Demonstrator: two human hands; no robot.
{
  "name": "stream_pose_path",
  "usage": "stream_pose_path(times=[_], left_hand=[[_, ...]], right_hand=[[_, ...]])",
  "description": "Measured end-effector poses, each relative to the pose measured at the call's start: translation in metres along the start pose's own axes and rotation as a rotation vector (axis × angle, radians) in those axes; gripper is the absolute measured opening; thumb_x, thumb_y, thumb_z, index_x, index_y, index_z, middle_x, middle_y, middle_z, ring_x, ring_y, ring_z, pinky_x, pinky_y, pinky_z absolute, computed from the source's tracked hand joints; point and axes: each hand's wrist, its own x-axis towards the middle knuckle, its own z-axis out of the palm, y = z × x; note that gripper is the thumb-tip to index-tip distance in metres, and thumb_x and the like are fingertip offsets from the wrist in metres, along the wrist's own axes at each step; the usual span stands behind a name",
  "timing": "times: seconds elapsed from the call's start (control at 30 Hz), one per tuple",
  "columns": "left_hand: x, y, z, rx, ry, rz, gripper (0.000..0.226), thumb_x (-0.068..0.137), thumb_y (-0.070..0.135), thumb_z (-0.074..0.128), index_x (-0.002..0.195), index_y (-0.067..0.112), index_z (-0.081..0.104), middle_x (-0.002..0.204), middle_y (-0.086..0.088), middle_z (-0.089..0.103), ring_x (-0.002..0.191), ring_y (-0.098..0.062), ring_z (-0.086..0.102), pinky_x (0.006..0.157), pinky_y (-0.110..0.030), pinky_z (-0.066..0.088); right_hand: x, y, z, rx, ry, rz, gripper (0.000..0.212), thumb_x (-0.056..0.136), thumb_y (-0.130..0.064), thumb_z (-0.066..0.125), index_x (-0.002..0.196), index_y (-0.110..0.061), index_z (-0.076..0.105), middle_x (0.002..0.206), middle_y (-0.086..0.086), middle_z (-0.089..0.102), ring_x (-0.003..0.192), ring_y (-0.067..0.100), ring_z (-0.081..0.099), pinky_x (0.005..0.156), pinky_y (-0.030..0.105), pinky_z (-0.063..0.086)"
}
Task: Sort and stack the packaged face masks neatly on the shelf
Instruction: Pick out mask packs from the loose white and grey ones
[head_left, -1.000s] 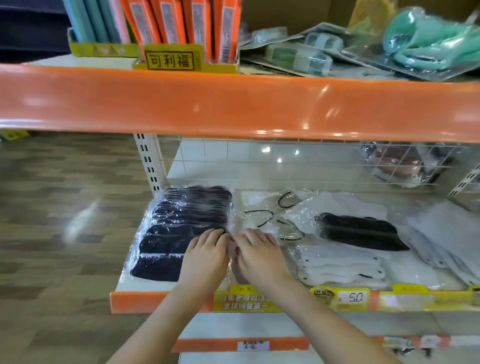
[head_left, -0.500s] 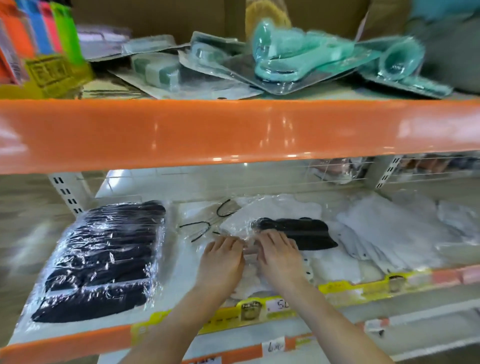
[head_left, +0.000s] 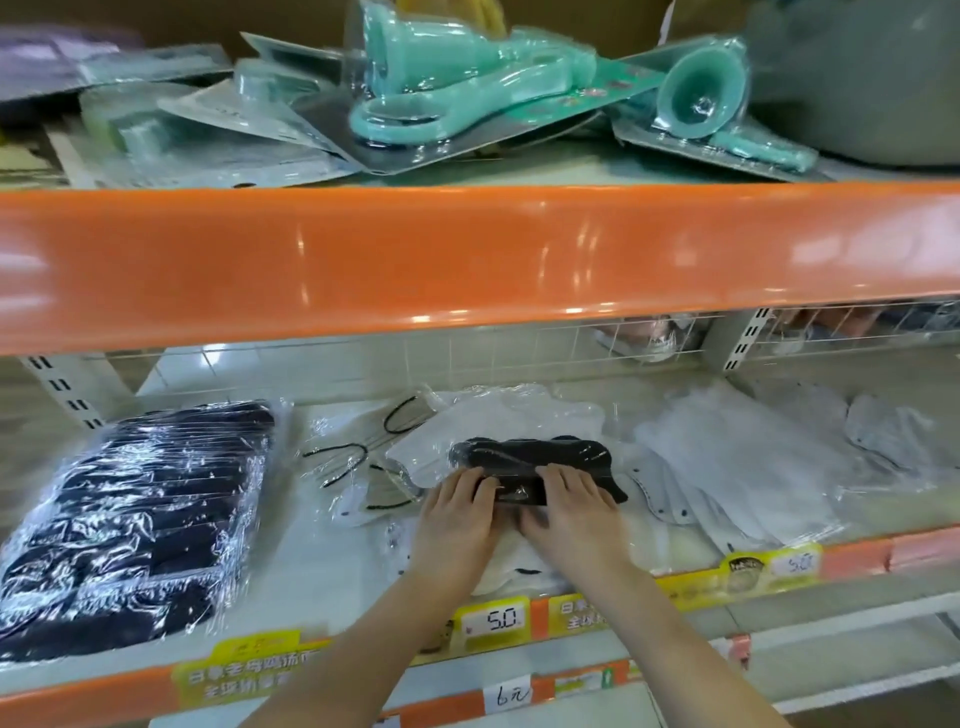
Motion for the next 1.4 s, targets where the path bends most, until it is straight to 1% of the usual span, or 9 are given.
stream_pose_path(times=[0.1,0.33,0.6,0.7,0.83,1.0,1.17,1.27,1.4], left_hand=[[-0.004,0.0,0.002,0.013,0.04,-0.01,0.04,0.084,0.041,0.046,0.095,0.011,0.071,0.103,-0.005,0.068,0.095,-0.026,0.065,0.078,-0.036,0.053],[-0.005,-0.003,0.006,0.067,0.203,0.064,0.036,0.084,0.041,0.05,0.093,0.012,0.071,0.098,-0.003,0.068,0.096,-0.025,0.062,0.094,-0.038,0.042],[-0.004,0.003,0.001,0.107,0.151,0.108,0.016,0.074,0.019,0.065,0.089,0.017,0.071,0.085,0.001,0.066,0.079,-0.022,0.065,0.063,-0.031,0.053],[0.0,0.009,-0.004,0.159,0.024,0.035,0.033,0.056,0.018,0.087,0.084,0.019,0.071,0.081,0.001,0.065,0.075,-0.022,0.064,0.06,-0.033,0.052],[0.006,0.011,-0.011,0.182,0.007,0.005,0.037,0.049,0.021,0.091,0.077,0.02,0.068,0.075,0.003,0.063,0.07,-0.02,0.062,0.057,-0.031,0.05],[0.008,0.006,-0.033,0.081,0.172,0.008,0.031,0.052,0.012,0.088,0.073,0.014,0.065,0.071,0.001,0.063,0.068,-0.023,0.062,0.055,-0.031,0.048],[-0.001,-0.018,-0.057,0.033,0.315,0.016,0.03,0.054,0.003,0.082,0.078,0.01,0.066,0.079,-0.002,0.066,0.076,-0.027,0.064,0.06,-0.036,0.049],[-0.013,-0.039,-0.069,0.07,0.351,0.024,0.01,0.071,0.011,0.065,0.081,0.011,0.066,0.083,-0.001,0.066,0.08,-0.026,0.064,0.064,-0.036,0.049],[-0.029,-0.064,-0.08,0.103,0.401,0.002,0.015,0.082,0.015,0.053,0.084,0.012,0.068,0.084,0.0,0.068,0.08,-0.023,0.066,0.062,-0.033,0.05]], right_hand=[[-0.004,-0.001,0.003,0.002,0.066,-0.037,0.027,0.071,-0.035,0.064,0.086,-0.013,0.068,0.082,0.001,0.066,0.078,0.024,0.066,0.061,0.036,0.052],[-0.01,0.004,0.009,0.138,0.148,-0.095,0.03,0.081,-0.03,0.042,0.087,-0.021,0.07,0.083,-0.007,0.063,0.078,0.02,0.061,0.062,0.034,0.051],[-0.013,0.003,0.003,0.239,0.108,-0.134,0.031,0.078,-0.023,0.042,0.089,-0.021,0.07,0.085,-0.007,0.063,0.078,0.017,0.057,0.064,0.032,0.052],[-0.015,0.003,0.0,0.263,0.08,-0.152,0.029,0.077,-0.021,0.045,0.092,-0.021,0.07,0.087,-0.007,0.063,0.08,0.017,0.056,0.066,0.031,0.052],[-0.014,0.001,-0.005,0.263,0.111,-0.195,0.025,0.076,-0.015,0.054,0.097,-0.017,0.066,0.094,-0.003,0.061,0.088,0.019,0.055,0.071,0.032,0.053],[-0.014,-0.009,-0.01,0.231,0.244,-0.133,0.035,0.066,-0.002,0.069,0.099,-0.011,0.063,0.099,0.005,0.059,0.091,0.024,0.053,0.078,0.035,0.051],[-0.009,-0.036,-0.018,0.226,0.305,-0.161,0.03,0.075,-0.016,0.045,0.098,-0.014,0.064,0.098,0.002,0.061,0.092,0.02,0.053,0.08,0.033,0.045],[-0.004,-0.055,-0.021,0.27,0.289,-0.2,0.033,0.077,-0.017,0.043,0.102,-0.014,0.065,0.106,0.001,0.063,0.101,0.017,0.051,0.088,0.03,0.037],[0.003,-0.082,-0.018,0.274,0.274,-0.279,0.037,0.077,-0.014,0.042,0.105,-0.014,0.067,0.108,0.001,0.066,0.102,0.019,0.057,0.089,0.03,0.039]])
